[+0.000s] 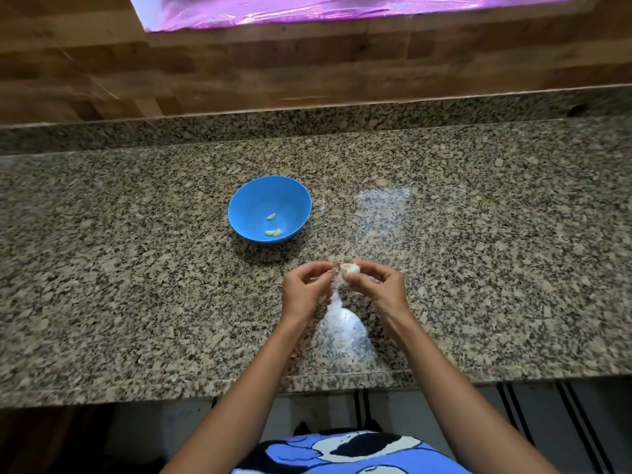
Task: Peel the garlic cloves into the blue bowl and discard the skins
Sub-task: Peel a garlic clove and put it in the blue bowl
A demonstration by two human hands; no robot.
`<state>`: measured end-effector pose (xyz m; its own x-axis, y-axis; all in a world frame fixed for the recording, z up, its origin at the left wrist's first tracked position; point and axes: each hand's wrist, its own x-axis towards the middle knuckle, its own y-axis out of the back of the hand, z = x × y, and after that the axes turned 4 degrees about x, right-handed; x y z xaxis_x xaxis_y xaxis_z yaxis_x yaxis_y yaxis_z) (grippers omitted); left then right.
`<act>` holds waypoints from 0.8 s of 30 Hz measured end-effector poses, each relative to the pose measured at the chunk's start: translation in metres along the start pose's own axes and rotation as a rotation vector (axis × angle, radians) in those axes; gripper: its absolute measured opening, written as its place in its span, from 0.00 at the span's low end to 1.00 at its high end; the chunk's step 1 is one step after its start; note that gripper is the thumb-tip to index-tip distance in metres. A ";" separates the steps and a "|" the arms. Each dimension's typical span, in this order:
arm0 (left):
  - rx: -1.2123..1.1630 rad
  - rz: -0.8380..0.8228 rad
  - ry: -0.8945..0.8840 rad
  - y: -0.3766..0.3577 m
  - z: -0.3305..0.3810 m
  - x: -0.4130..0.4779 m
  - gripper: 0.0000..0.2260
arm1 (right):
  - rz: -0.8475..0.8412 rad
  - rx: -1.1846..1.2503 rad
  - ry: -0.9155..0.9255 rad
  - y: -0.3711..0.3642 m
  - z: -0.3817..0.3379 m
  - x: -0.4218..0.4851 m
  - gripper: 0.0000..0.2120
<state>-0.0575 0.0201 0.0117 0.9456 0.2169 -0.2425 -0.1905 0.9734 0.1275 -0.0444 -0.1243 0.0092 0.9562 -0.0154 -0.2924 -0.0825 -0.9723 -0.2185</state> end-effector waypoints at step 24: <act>0.919 -0.021 -0.590 0.036 -0.033 0.022 0.07 | -0.069 -0.758 0.409 -0.024 0.041 -0.020 0.20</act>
<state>-0.0528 0.0624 -0.0209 0.9706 -0.1081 0.2152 -0.1350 0.4960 0.8578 -0.0728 -0.0912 -0.0176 0.9902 0.1083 0.0885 0.0500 -0.8651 0.4991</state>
